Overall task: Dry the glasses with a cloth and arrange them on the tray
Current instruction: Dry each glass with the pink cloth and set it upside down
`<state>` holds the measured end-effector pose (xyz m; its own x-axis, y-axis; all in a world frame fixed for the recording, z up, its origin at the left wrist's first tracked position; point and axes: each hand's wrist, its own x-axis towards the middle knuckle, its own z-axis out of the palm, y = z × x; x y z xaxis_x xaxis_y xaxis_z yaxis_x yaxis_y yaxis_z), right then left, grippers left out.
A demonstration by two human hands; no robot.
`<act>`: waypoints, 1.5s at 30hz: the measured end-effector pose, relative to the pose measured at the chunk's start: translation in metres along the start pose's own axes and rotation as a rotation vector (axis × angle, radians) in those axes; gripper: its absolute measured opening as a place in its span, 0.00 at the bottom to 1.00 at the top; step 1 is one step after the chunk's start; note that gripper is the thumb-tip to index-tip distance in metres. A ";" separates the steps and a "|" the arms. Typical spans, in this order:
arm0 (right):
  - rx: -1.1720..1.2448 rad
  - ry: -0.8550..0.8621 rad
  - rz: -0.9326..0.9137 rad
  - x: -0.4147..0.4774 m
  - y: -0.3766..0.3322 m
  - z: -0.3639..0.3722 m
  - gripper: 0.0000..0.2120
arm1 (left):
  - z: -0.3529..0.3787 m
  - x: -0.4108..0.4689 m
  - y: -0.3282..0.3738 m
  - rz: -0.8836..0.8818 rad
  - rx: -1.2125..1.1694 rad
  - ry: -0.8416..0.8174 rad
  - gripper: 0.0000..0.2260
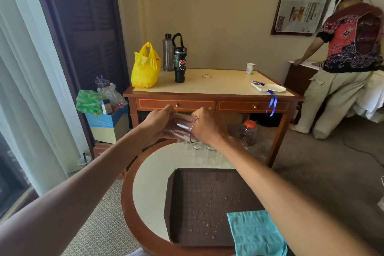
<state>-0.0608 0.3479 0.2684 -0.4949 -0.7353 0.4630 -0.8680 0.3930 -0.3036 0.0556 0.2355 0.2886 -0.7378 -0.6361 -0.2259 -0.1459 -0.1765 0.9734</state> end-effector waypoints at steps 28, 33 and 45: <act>0.622 -0.404 0.514 0.008 -0.007 0.015 0.18 | -0.005 0.003 -0.003 0.194 -0.156 -0.103 0.07; -0.089 0.080 -0.008 0.008 -0.009 -0.005 0.17 | -0.010 0.005 -0.002 -0.015 -0.170 -0.151 0.12; 0.561 -0.348 0.560 0.012 0.002 0.026 0.22 | -0.025 0.025 -0.007 0.214 0.110 -0.080 0.13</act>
<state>-0.0673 0.3258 0.2517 -0.7236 -0.6776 -0.1310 -0.3059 0.4850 -0.8193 0.0543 0.2017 0.2755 -0.8088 -0.5879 -0.0144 -0.0481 0.0419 0.9980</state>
